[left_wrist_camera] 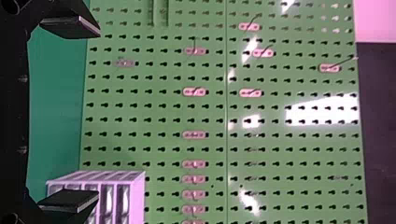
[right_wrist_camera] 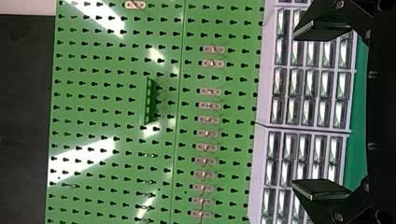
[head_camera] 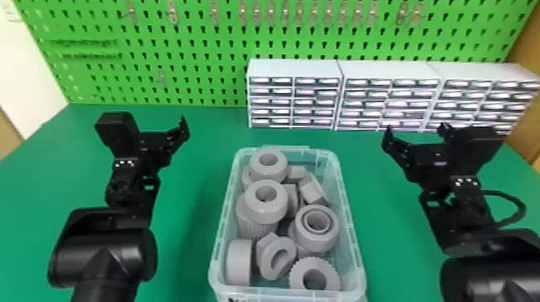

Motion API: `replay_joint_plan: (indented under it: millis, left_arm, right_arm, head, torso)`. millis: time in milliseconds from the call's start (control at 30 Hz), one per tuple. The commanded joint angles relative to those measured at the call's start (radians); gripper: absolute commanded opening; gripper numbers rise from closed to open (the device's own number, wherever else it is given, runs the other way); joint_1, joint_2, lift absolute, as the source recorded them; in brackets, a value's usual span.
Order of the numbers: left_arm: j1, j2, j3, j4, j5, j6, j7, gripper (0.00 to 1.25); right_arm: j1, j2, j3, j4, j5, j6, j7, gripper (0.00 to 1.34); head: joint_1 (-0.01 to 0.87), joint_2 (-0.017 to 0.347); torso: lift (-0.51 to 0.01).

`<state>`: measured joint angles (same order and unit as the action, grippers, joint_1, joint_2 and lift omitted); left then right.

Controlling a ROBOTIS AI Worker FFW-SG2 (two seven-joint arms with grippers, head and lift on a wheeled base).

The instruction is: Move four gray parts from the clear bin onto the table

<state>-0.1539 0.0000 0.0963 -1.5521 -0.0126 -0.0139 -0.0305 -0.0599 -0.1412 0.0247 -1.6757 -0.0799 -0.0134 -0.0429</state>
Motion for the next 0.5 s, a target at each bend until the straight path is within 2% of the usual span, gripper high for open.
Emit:
replay_joint_plan:
  millis: [0,133,233,367,467]
  left_arm:
    - [-0.021,-0.003,0.008,-0.003,-0.004,-0.006,0.0,1.17]
    - [0.005,-0.003,0.002,0.003,-0.012,0.0,0.008,1.17]
    - [-0.023,-0.003,0.0,0.004,-0.015,0.0,0.008,1.17]
    - [-0.019,-0.003,-0.007,0.017,0.003,0.0,0.023,1.17]
    - [-0.016,-0.003,-0.009,0.018,0.006,-0.006,0.027,1.17]
  right_arm:
    - [-0.008,0.005,0.0,-0.001,-0.001,0.015,0.0,1.16]
    - [0.011,0.0,0.004,-0.007,-0.004,0.024,0.0,1.16]
    - [-0.017,0.006,0.006,-0.004,-0.006,0.026,0.0,1.16]
    - [-0.032,-0.028,0.032,0.001,-0.008,0.032,0.0,1.16]
    - [-0.038,-0.012,0.018,0.005,0.0,0.032,0.0,1.16]
  head:
    - [0.693,0.072]
    - [0.693,0.072]
    - [0.693,0.072]
    - [0.693,0.072]
    - [0.693,0.072]
  torso:
    - [-0.052]
    - [-0.052]
    - [-0.052]
    - [-0.052]
    - [-0.052]
